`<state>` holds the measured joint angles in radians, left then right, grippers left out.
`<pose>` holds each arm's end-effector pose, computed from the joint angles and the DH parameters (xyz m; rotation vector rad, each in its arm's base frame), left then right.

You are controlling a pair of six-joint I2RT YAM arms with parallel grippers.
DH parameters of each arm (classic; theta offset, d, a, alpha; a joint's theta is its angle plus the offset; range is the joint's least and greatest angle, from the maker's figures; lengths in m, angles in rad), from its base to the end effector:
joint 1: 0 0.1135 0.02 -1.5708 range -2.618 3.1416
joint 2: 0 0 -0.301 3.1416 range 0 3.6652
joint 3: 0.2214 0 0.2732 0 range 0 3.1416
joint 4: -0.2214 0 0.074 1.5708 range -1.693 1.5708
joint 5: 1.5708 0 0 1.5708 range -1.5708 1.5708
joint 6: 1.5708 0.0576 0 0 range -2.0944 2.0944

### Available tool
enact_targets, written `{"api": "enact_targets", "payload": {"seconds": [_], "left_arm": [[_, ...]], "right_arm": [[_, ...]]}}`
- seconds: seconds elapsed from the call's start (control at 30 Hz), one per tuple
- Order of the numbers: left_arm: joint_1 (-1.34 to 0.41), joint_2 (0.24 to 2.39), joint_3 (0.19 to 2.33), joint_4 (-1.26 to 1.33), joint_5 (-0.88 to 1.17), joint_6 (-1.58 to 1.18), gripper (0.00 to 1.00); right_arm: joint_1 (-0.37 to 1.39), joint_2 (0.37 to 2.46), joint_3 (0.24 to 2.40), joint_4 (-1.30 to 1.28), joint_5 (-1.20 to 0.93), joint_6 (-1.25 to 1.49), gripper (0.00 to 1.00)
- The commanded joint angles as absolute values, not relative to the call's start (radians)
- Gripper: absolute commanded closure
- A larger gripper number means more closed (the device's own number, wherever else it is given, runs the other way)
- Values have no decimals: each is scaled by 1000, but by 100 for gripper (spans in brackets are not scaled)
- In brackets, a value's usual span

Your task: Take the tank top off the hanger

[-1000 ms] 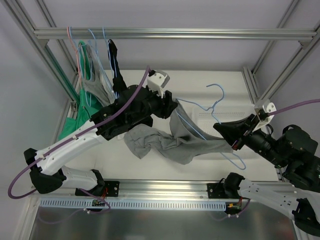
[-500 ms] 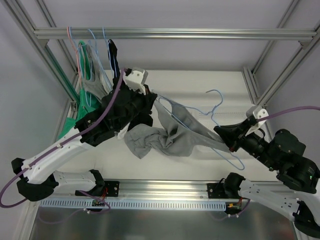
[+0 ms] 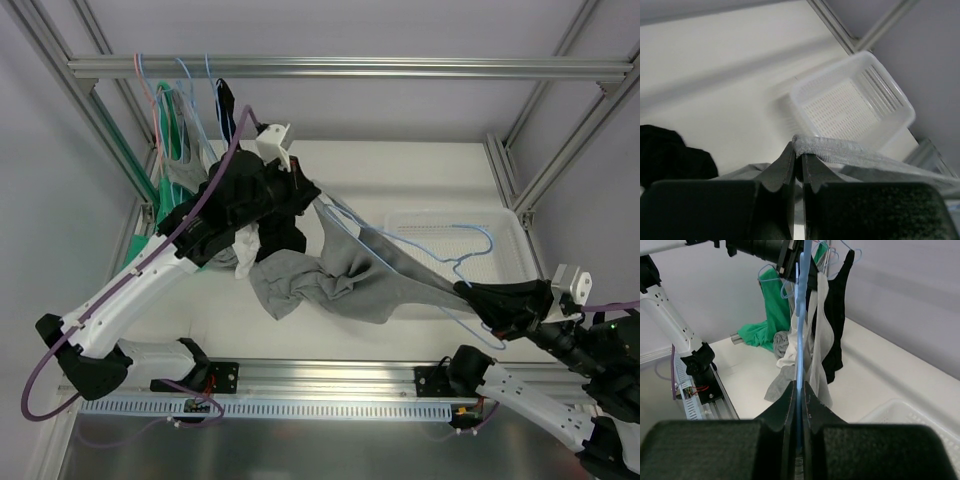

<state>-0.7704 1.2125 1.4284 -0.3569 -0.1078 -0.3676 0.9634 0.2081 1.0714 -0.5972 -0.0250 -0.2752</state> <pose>0.2138 -0.1988 0.4926 0.2725 1.7483 -0.7463 -0.0126 -0.0155 0.4518 -0.7890 1.0694 0.6024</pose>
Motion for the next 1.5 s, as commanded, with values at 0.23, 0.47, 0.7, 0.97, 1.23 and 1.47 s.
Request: {"api": "enact_targets", "payload": {"seconds": [0.23,0.47,0.7,0.97,1.23,1.47], "left_arm": [[-807,1102,1154,142,478,-527,100],[-903,1045,873,532,462,-589,100],[-948,979,724,586,81,-653,100],[-943,884,834,299,-189,-654,100],[-943,963,781,281,-183,-670,100],[-997,965,542,296,-126,-636,88]], "right_arm": [[963,264,912,-139,89,-281,100],[963,388,673,593,173,-196,100],[962,457,719,663,101,-182,100],[962,344,736,444,133,-209,100],[963,463,882,254,268,-253,100],[965,658,1109,-149,655,-385,100]]}}
